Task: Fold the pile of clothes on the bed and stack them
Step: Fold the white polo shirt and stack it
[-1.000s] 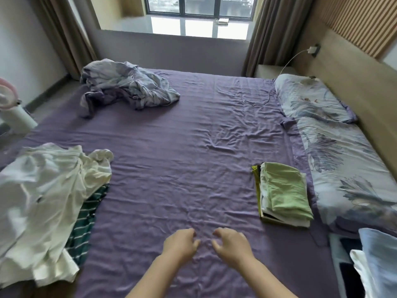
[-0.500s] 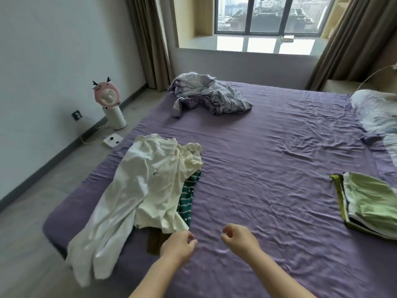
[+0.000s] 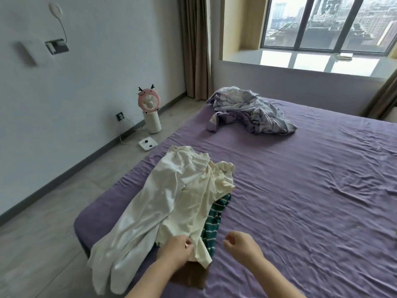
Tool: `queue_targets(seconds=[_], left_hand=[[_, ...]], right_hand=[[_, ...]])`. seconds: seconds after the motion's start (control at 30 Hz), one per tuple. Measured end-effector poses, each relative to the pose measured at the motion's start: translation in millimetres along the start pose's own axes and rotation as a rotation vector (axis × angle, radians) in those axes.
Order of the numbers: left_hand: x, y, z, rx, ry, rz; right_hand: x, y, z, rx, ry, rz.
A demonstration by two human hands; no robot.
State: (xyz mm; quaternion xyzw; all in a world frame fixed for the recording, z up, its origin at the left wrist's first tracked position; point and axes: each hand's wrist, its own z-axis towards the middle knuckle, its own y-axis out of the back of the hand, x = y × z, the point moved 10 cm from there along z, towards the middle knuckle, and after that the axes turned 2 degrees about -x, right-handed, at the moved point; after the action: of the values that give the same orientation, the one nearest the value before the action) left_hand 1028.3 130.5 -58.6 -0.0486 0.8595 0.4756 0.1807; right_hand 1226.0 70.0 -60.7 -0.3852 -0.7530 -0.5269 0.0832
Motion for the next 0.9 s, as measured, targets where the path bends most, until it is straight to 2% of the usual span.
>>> queue_targets(seconds=[0.33, 0.63, 0.77, 0.9], left_hand=[[-15, 21, 100, 0.057, 0.016, -0.03], [1, 50, 268, 0.099, 0.002, -0.033], [-6, 24, 332, 0.146, -0.014, -0.05], [-22, -20, 375, 0.174, -0.039, -0.033]], right_hand=[[-12, 6, 117, 0.088, -0.099, 0.04], [29, -22, 268, 0.147, -0.127, 0.076], [14, -14, 331, 0.011, -0.202, 0.118], [-18, -6, 383, -0.143, -0.248, 0.033]])
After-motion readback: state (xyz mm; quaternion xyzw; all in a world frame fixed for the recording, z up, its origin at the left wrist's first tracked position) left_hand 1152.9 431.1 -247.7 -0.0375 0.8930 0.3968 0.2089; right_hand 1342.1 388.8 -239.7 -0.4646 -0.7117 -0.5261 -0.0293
